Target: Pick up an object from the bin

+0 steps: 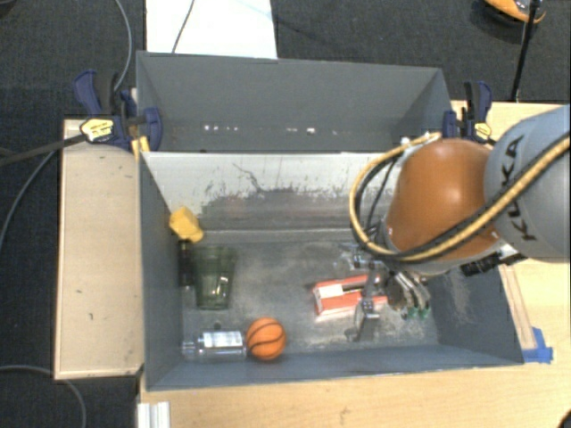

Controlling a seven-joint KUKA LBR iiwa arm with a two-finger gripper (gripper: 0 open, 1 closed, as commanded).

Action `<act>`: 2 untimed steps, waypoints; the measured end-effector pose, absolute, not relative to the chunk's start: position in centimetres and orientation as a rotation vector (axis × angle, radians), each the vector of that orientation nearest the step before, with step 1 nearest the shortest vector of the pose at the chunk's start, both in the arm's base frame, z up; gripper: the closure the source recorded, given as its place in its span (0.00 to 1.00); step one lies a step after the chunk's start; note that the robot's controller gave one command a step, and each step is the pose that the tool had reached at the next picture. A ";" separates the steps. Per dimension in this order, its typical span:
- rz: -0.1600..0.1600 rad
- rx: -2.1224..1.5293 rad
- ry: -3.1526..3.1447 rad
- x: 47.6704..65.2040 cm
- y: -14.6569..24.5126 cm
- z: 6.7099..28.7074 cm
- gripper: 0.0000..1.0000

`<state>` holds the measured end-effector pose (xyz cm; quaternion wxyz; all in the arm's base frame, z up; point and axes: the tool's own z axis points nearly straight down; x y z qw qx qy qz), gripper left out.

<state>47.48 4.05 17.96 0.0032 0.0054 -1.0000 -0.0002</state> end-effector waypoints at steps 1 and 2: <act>-0.001 0.014 -3.144 47.7 4.0 18.4 0.00; -0.003 -0.044 -3.143 48.6 3.2 17.3 0.00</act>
Offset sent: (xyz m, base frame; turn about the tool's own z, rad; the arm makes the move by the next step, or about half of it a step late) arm 0.0317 -0.0334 -0.0401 0.1457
